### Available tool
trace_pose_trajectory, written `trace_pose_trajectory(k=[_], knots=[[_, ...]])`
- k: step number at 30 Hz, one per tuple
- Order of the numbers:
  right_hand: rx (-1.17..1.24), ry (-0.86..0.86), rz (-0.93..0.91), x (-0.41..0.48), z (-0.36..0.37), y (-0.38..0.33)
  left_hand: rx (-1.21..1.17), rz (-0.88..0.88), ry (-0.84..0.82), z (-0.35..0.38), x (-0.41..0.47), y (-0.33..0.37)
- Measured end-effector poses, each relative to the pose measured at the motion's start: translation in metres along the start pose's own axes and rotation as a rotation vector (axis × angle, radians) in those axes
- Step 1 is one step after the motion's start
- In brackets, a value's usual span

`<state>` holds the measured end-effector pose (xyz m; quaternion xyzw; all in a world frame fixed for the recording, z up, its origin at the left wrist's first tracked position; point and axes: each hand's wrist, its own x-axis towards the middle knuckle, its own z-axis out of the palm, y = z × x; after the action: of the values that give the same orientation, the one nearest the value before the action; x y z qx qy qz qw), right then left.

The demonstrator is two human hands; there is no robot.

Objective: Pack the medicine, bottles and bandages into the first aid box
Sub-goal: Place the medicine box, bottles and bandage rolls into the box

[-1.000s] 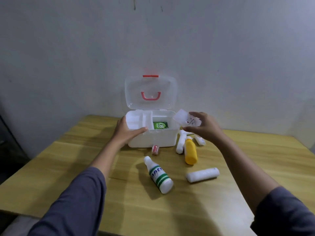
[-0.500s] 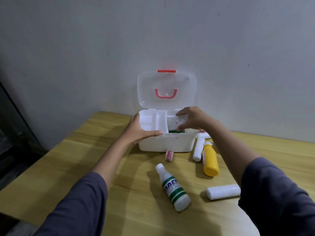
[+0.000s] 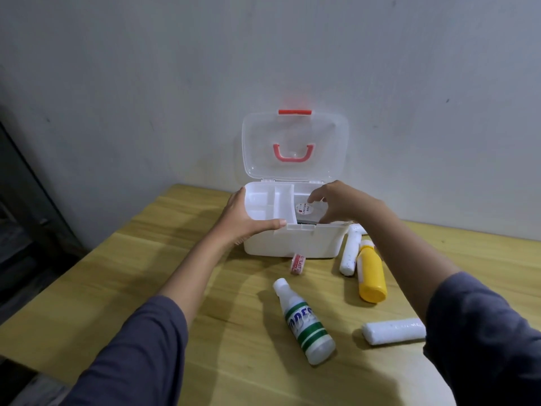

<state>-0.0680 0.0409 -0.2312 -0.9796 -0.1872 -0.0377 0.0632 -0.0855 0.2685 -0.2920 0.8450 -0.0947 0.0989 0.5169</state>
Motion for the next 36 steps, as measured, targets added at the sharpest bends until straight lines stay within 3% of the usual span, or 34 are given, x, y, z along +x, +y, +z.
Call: trace_pose_trajectory(k=[12,17,20,23,29,36], knots=[[0.216,-0.023,-0.031,0.04,0.043,-0.005,0.022,-0.092,0.011,-0.002,0.017,-0.045],[0.504,0.238,0.018,0.031,0.053,-0.005,0.034,-0.121,0.082,-0.015,0.021,-0.058],[0.652,0.412,0.135,0.014,0.061,-0.003,0.057,-0.142,0.117,-0.02,0.025,-0.064],[0.714,0.477,0.299,-0.001,0.081,0.0,0.083,-0.165,0.136,-0.026,0.029,-0.071],[0.554,0.181,0.514,-0.016,0.132,-0.007,0.129,-0.244,0.131,-0.037,0.026,-0.083],[0.596,0.189,0.561,-0.023,0.132,-0.01,0.12,-0.285,0.121,-0.037,0.019,-0.082]])
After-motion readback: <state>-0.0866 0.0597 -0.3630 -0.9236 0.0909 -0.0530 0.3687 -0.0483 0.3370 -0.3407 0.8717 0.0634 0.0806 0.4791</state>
